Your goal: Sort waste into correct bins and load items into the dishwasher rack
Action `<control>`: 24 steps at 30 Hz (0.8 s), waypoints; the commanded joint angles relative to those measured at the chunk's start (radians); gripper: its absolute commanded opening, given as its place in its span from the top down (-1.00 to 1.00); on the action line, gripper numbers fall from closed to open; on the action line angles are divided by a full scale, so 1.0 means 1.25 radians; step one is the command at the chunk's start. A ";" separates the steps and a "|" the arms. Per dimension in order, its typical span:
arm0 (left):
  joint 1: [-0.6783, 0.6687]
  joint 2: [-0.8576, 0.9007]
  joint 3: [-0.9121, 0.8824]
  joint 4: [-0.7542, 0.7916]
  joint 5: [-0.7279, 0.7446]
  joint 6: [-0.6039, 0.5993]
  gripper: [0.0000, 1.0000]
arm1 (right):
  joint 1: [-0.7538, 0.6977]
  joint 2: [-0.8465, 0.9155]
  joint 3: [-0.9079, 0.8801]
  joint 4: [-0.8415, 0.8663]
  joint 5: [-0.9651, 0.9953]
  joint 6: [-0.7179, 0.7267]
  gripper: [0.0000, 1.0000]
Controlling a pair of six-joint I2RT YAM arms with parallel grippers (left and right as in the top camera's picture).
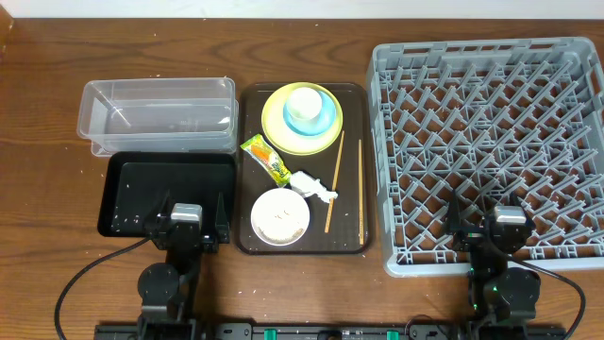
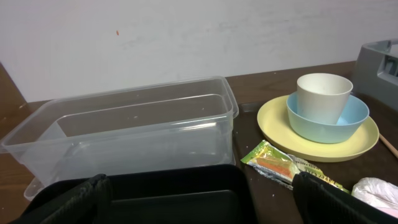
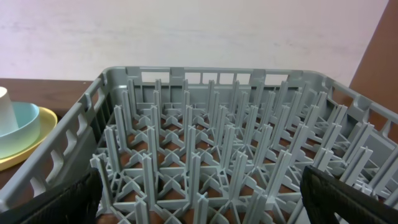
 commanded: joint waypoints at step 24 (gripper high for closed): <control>-0.003 -0.001 -0.013 -0.013 0.009 0.013 -0.90 | 0.001 0.002 -0.001 -0.002 0.001 0.014 -0.99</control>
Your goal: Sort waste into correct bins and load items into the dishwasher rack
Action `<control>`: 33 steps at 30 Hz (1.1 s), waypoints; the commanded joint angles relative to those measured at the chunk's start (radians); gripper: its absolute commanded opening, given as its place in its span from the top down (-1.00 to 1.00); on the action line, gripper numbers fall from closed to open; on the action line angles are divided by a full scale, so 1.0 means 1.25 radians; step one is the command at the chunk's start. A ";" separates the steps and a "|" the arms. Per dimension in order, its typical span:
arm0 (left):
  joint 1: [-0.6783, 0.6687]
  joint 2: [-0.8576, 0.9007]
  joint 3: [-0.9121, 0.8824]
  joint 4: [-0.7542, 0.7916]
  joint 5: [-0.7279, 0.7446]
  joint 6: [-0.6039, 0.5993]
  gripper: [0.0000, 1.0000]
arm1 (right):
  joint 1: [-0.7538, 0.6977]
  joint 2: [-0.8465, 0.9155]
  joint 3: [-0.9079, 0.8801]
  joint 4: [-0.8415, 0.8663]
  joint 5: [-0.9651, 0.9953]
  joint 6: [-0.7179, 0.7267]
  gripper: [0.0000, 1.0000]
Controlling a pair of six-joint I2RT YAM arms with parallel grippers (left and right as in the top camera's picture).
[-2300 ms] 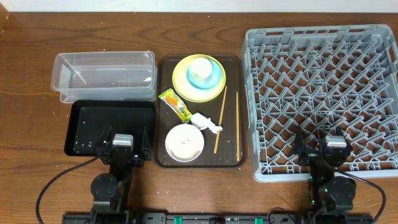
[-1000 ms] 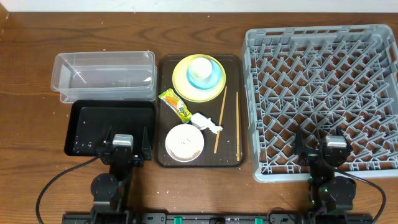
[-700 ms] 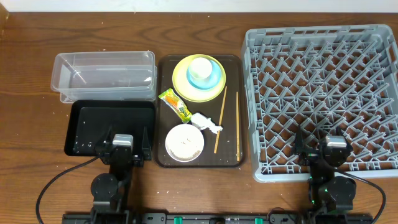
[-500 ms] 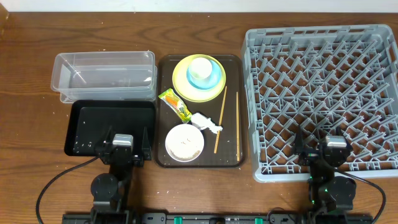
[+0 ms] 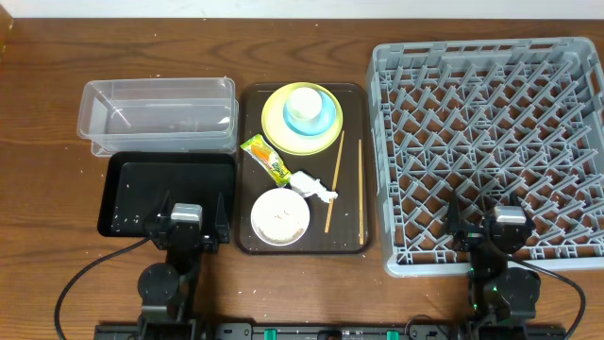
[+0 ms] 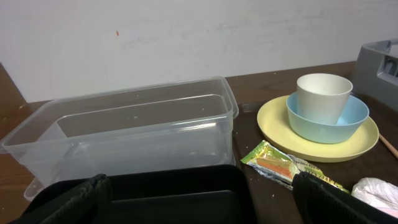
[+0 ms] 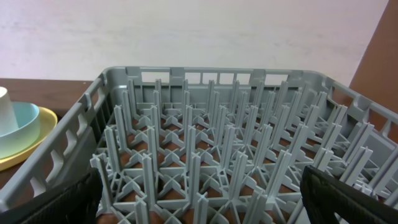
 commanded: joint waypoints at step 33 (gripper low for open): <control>-0.003 -0.001 -0.012 -0.020 0.084 -0.077 -0.90 | 0.001 0.002 -0.001 -0.002 0.001 0.014 -0.98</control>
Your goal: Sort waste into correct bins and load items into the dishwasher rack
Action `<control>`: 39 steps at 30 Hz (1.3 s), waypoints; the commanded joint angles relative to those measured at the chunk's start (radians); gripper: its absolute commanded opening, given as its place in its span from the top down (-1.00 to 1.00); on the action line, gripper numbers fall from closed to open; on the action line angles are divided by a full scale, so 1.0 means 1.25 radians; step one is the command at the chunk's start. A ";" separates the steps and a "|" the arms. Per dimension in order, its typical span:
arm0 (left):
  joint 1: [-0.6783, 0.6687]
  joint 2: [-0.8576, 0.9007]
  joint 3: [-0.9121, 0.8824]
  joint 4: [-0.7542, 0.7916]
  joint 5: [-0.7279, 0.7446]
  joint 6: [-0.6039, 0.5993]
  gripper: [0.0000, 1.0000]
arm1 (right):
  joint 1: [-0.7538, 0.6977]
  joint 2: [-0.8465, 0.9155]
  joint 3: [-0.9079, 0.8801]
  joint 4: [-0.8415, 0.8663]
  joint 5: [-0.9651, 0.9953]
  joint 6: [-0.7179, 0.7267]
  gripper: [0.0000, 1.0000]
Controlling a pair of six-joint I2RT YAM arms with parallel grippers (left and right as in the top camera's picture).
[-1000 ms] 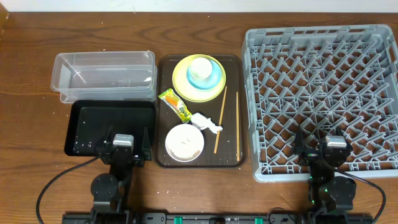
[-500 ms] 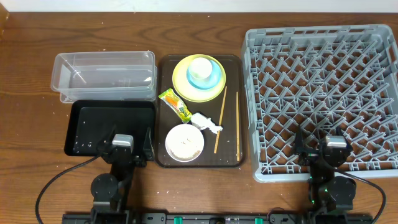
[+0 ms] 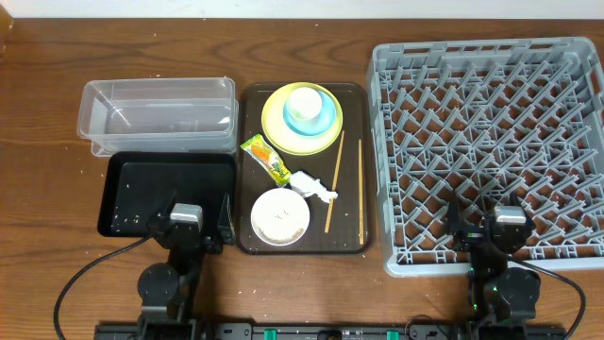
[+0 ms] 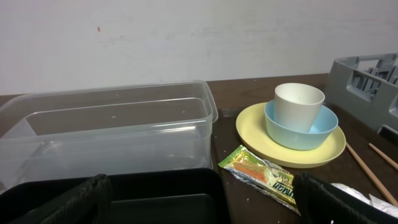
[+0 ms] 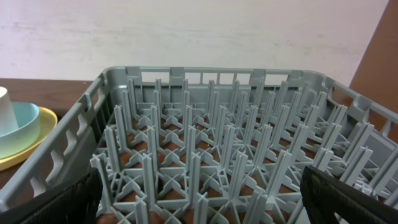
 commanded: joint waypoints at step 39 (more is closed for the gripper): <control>-0.003 0.490 0.587 -0.478 0.035 -0.247 -0.90 | 0.001 0.002 -0.001 -0.002 0.001 0.014 -0.98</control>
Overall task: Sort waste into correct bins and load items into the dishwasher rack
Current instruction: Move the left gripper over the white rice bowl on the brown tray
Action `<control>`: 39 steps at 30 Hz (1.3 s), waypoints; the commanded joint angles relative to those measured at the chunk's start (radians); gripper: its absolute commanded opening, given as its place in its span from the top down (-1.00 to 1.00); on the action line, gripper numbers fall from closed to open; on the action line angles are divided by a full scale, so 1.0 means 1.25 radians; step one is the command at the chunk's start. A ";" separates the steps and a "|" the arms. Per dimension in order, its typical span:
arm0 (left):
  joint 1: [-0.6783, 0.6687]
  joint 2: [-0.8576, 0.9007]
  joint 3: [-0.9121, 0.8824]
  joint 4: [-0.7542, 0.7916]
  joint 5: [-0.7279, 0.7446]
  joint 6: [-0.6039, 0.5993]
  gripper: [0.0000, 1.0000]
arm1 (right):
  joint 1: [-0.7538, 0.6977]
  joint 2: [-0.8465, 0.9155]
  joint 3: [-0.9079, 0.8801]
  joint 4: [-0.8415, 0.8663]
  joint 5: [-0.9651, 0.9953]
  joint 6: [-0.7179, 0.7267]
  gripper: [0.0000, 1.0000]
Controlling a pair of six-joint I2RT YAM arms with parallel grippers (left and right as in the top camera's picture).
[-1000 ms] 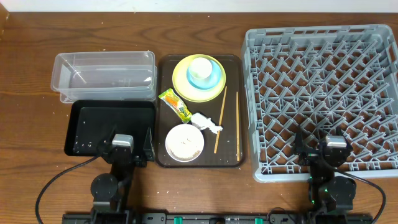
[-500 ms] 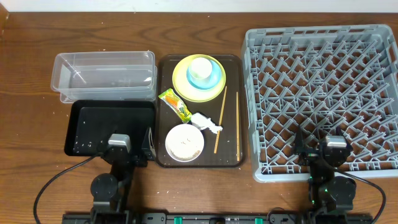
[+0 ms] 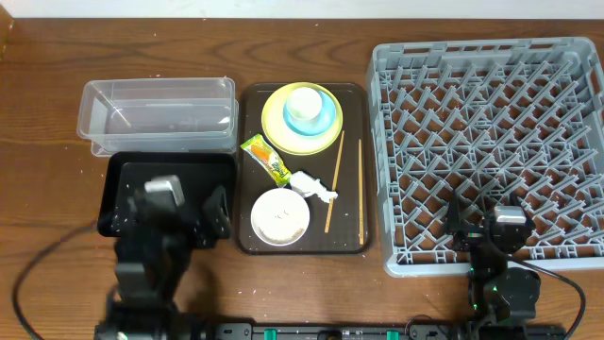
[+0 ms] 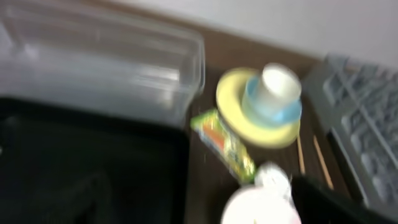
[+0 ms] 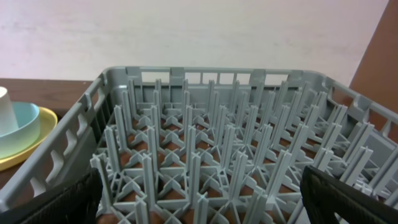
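Note:
On the brown tray [image 3: 351, 244] lie a yellow plate [image 3: 276, 121] bearing a blue bowl and white cup [image 3: 307, 106], a green-orange snack wrapper [image 3: 267, 159], a crumpled tissue [image 3: 311, 184], a white bowl [image 3: 280, 216] and two chopsticks [image 3: 334, 181]. My left gripper [image 3: 175, 215] hangs open over the black bin [image 3: 170, 170], holding nothing. Its blurred wrist view looks down on the wrapper [image 4: 227, 146], the plate [image 4: 258, 118] and the white bowl [image 4: 261, 208]. My right gripper [image 3: 498, 227] rests open at the front edge of the grey dishwasher rack [image 3: 491, 142].
A clear plastic bin [image 3: 159, 115] stands behind the black bin, left of the tray. The rack [image 5: 199, 143] is full of upright pegs and holds no items. Brown table surface surrounds everything.
My left arm has lifted off its low rest and now hangs higher over the black bin, its camera looking down and blurred. The right arm and all objects are unchanged.
At the two oldest moments both grippers rested low and open at the table's front. Then the left wrist view had turned slightly right toward the tray. Now the left gripper is raised over the black bin. Nothing on the tray has moved.

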 commanded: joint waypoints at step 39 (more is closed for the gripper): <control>-0.356 0.531 0.344 -0.319 -0.101 -0.238 0.84 | 0.001 0.002 -0.001 -0.002 0.001 0.013 -0.98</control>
